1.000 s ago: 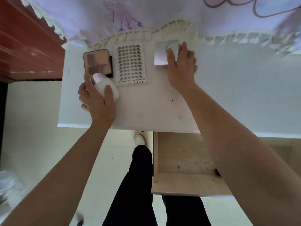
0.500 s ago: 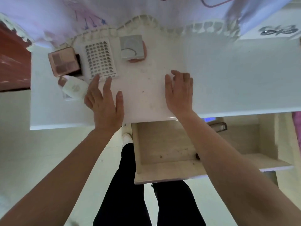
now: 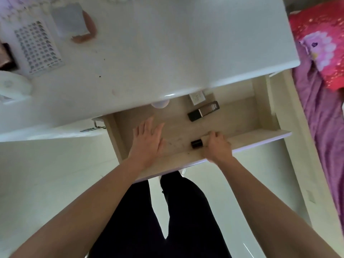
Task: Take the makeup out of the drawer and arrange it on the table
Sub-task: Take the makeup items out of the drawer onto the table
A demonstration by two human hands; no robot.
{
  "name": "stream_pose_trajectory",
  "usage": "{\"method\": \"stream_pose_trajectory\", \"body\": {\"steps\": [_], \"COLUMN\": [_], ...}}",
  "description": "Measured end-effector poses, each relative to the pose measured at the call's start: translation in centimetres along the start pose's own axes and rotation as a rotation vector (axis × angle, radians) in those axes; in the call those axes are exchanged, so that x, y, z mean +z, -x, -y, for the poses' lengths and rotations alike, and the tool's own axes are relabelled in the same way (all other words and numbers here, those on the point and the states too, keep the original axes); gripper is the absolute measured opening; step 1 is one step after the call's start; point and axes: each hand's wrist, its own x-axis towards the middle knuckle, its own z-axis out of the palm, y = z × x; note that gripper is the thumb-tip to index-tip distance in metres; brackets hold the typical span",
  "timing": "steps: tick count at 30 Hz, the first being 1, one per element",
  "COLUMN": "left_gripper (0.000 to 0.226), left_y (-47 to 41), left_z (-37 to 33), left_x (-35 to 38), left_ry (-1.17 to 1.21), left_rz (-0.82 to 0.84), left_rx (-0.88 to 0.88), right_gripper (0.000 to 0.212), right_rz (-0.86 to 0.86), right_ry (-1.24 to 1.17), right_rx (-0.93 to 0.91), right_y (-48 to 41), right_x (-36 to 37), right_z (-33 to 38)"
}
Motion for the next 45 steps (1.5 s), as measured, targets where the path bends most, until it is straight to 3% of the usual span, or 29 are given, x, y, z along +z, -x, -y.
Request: {"method": "stream_pose_trajectory", "body": {"steps": [7,10,14,16,20,24,28,30,32,37,41,45], "left_gripper": [0.06,0.061,0.066,0.066,0.067,0.069,0.07,0.065,0.06,0.047,0.045,0.05], "left_y": [0.2,-0.2,-1.2,-1.6,-2.2,-2.6,-2.6,-2.5,-2.6,-2.1,-1.9,-2.3], "left_z": [0.2,-0.2,-1.0,-1.8,-3.9,-5.7,-5.7,-5.4,-5.1,-4.3,-2.6,-0.8], "left_x": [2.2,2.6,3.5,3.9,5.0,6.5,7.4,7.7,7.7,7.1,6.7,6.0], "left_ry": [-0.022,0.018,0.043,0.087,0.195,0.276,0.284,0.313,0.316,0.18,0.152,0.148], "left_rz": [0.329,0.374,0.414,0.428,0.468,0.48,0.528,0.538,0.542,0.452,0.37,0.355], "left_rx": [-0.099,-0.095,-0.093,-0.086,-0.062,-0.101,-0.204,-0.248,-0.275,-0.232,-0.284,-0.337], "right_gripper": [0.041,0.03,0.042,0.045,0.06,0.083,0.064,0.074,0.067,0.045,0.044,0.057], "right_rz": [0.081,0.114,0.203,0.104,-0.342,-0.246,-0.202,-0.078,-0.042,-0.22,-0.398,-0.419], "right_ry": [0.031,-0.033,-0.17,-0.187,-0.059,0.048,0.287,0.288,0.219,0.031,-0.152,-0.07], "right_rx": [0.033,-0.061,-0.204,-0.264,-0.347,-0.4,-0.32,-0.25,-0.252,-0.355,-0.3,-0.197], "right_y": [-2.7,-2.9,-3.1,-3.6,-5.1,-7.2,-8.0,-7.8,-7.6,-7.3,-8.4,-10.4], "right_x": [-0.9,-0.2,0.0,-0.5,-2.5,-3.6,-2.5,-1.8,-1.4,-2.1,-4.4,-4.9], "right_z": [-0.9,-0.6,-0.4,-0.5,-0.1,-0.1,-0.7,-0.9,-1.0,0.4,3.1,5.5]}}
